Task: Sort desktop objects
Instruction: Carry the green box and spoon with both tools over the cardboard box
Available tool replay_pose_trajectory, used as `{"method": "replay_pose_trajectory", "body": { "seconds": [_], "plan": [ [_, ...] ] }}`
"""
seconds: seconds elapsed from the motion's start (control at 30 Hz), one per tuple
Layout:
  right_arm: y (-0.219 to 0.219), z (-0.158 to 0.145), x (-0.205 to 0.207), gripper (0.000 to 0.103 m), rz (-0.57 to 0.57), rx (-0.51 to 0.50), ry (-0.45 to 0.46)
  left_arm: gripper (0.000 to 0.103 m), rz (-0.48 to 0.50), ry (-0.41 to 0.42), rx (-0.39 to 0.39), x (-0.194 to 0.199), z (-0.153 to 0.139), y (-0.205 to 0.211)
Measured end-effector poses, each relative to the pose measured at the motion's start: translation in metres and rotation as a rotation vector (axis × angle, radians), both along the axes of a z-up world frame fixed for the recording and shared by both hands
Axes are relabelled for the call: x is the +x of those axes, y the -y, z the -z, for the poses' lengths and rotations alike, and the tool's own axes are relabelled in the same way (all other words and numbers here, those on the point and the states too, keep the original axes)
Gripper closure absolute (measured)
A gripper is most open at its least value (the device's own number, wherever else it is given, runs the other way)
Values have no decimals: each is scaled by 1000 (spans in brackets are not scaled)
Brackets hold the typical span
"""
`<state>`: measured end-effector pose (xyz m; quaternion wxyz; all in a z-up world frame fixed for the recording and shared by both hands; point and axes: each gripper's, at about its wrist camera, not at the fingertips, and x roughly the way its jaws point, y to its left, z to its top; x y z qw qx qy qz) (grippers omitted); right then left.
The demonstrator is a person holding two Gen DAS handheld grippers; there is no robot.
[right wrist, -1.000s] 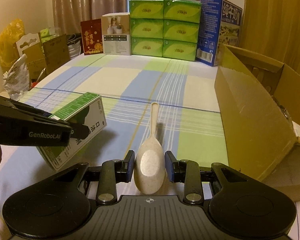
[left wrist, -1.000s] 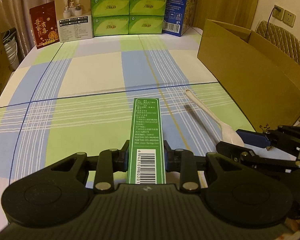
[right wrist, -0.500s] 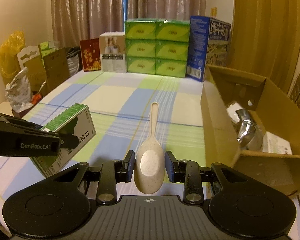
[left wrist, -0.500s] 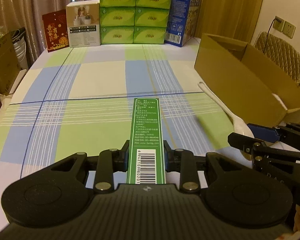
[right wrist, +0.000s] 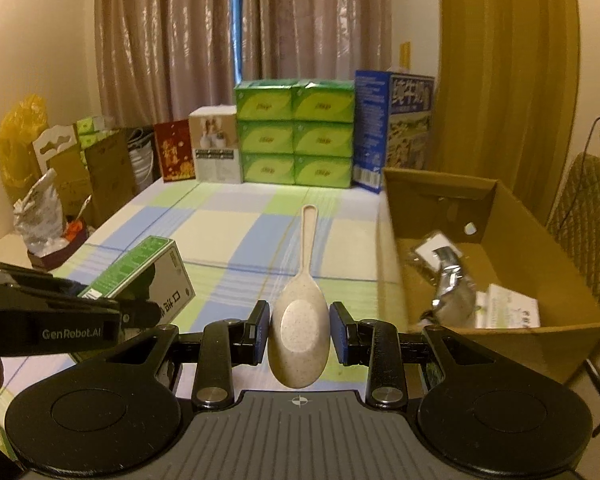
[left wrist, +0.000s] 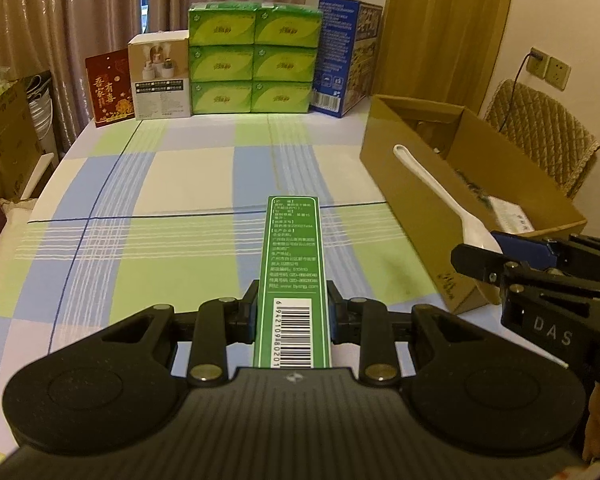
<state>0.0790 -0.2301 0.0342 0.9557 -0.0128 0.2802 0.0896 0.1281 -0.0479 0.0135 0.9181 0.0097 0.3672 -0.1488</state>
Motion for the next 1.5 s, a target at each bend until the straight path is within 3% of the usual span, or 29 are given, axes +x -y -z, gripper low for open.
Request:
{"method": "replay_pose_trajectory", "body": {
  "seconds": [0.77,1.5],
  "plan": [
    [115,-46,-15,73,221,16,65,78,211,57,-52,-11,-50,115],
    [172,-40,25,73,220,-14,42,78,290,67,-47,25,-57,195]
  ]
}}
